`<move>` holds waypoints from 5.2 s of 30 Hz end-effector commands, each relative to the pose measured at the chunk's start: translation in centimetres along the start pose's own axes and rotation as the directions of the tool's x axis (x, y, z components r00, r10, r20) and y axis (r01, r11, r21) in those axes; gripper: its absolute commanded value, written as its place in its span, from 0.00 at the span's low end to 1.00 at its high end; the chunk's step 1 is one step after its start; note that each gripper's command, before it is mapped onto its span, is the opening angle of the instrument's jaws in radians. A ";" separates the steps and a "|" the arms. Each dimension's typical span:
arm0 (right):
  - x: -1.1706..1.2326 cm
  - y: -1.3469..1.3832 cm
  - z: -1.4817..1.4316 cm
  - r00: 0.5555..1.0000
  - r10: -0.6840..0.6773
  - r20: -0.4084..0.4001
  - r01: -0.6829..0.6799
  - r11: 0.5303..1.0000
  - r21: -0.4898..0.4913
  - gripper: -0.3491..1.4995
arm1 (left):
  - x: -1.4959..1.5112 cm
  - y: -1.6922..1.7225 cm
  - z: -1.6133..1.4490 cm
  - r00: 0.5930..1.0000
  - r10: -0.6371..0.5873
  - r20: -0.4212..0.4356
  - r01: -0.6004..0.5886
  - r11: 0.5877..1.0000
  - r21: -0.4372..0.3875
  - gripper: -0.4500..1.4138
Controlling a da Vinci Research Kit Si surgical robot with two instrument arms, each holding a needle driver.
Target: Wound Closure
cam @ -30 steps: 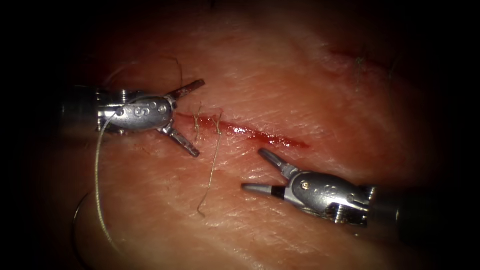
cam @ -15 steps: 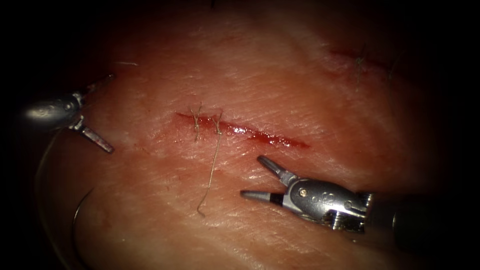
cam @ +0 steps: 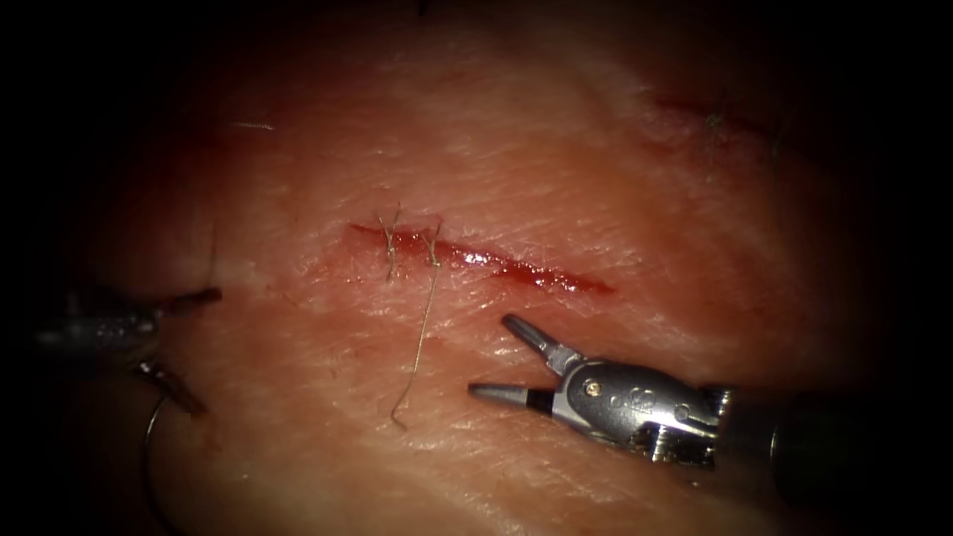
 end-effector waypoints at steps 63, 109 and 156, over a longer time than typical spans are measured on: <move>-0.09 -0.15 0.14 1.000 0.011 0.006 -0.011 0.999 0.030 0.99 | 1.33 0.28 0.36 0.959 0.258 -0.114 -0.237 0.957 0.168 0.68; 0.33 -0.30 0.38 0.999 -0.019 -0.033 0.023 0.990 0.142 0.94 | 0.42 0.56 0.20 0.993 0.033 0.112 -0.055 0.979 0.196 0.68; 0.02 -0.24 0.03 0.999 -0.052 0.013 0.049 0.985 0.167 0.95 | 0.98 0.34 0.87 0.967 0.255 0.026 -0.253 0.931 0.262 0.00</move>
